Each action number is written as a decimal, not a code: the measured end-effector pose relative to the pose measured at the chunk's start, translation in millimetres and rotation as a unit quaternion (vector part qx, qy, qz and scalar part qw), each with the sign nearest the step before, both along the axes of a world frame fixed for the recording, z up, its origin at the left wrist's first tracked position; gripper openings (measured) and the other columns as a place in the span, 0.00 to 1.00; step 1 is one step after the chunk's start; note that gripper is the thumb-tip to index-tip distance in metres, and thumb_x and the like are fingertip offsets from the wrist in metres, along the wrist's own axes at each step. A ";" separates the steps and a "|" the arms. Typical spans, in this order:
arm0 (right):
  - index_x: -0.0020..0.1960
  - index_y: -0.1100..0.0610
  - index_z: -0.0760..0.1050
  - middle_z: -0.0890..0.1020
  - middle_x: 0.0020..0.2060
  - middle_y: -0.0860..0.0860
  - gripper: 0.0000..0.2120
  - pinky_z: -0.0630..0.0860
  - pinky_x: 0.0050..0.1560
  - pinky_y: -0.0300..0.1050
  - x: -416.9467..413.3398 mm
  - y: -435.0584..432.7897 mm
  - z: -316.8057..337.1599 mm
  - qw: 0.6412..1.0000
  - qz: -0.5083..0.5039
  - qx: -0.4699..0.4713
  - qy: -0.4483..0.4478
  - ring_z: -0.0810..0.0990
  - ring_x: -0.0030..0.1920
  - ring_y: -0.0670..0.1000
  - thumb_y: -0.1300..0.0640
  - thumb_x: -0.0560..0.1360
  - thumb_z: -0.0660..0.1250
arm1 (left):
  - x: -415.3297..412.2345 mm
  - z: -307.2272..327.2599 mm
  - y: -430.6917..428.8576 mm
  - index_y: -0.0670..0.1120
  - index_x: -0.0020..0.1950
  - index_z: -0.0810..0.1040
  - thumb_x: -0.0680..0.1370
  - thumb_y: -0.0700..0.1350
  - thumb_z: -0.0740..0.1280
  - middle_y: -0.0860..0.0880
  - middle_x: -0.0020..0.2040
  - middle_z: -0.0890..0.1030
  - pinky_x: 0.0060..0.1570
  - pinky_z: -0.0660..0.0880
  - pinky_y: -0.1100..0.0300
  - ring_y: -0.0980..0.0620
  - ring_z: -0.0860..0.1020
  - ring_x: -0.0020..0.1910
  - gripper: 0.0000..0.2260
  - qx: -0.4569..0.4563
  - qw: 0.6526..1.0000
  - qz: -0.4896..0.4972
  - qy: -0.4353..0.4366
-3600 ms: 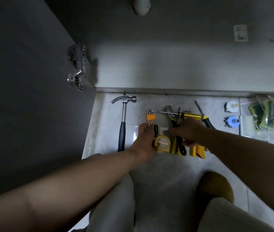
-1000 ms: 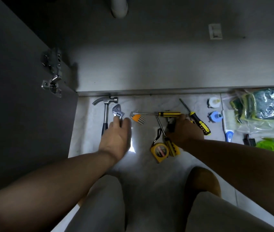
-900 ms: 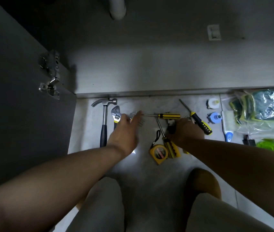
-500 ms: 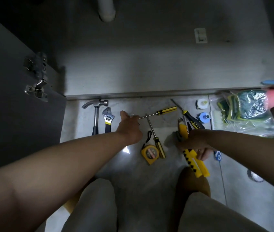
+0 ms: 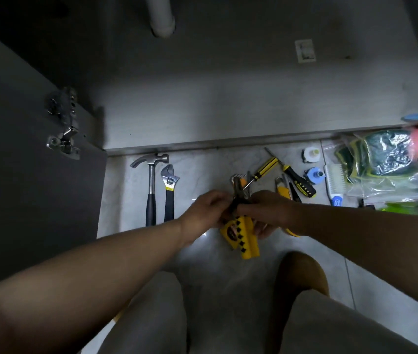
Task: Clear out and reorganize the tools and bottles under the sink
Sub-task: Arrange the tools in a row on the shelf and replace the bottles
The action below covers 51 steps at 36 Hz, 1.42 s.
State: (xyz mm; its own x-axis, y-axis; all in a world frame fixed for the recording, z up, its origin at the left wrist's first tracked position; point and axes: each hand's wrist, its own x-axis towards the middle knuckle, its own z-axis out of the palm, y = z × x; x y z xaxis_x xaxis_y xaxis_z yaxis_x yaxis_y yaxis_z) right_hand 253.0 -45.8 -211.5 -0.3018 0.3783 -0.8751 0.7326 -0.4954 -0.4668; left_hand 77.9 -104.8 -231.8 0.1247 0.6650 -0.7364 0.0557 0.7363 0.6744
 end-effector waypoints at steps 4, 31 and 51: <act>0.48 0.62 0.80 0.86 0.38 0.60 0.22 0.85 0.39 0.50 -35.0 -10.4 -0.9 0.999 0.016 0.046 0.015 0.87 0.38 0.57 0.41 0.76 0.69 | -19.0 0.6 -22.0 0.47 0.67 0.79 0.80 0.66 0.62 0.40 0.57 0.85 0.58 0.80 0.45 0.41 0.84 0.57 0.27 -0.132 0.981 -0.004 -0.141; 0.77 0.50 0.53 0.55 0.74 0.57 0.41 0.80 0.52 0.52 -17.2 -33.3 -34.7 0.777 0.493 0.374 -0.117 0.69 0.68 0.59 0.44 0.73 0.72 | -55.8 -28.1 -33.7 0.51 0.60 0.67 0.78 0.44 0.71 0.51 0.44 0.80 0.35 0.73 0.65 0.51 0.80 0.43 0.16 0.026 0.964 -0.020 0.263; 0.77 0.50 0.60 0.57 0.74 0.55 0.38 0.81 0.55 0.55 29.7 43.3 -29.1 0.813 0.376 0.376 -0.235 0.66 0.69 0.60 0.65 0.72 0.71 | -41.7 -16.4 -33.4 0.55 0.76 0.61 0.74 0.50 0.73 0.43 0.69 0.59 0.58 0.79 0.46 0.40 0.64 0.70 0.34 0.122 0.828 -0.312 0.450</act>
State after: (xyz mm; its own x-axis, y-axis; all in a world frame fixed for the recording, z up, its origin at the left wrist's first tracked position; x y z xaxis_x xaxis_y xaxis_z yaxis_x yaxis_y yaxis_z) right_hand 282.7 -2.4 -240.6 -0.3942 0.7233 -0.5670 0.8815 0.4720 -0.0107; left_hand 36.2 -138.2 -248.3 -0.0257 0.8200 -0.5718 0.9345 0.2229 0.2775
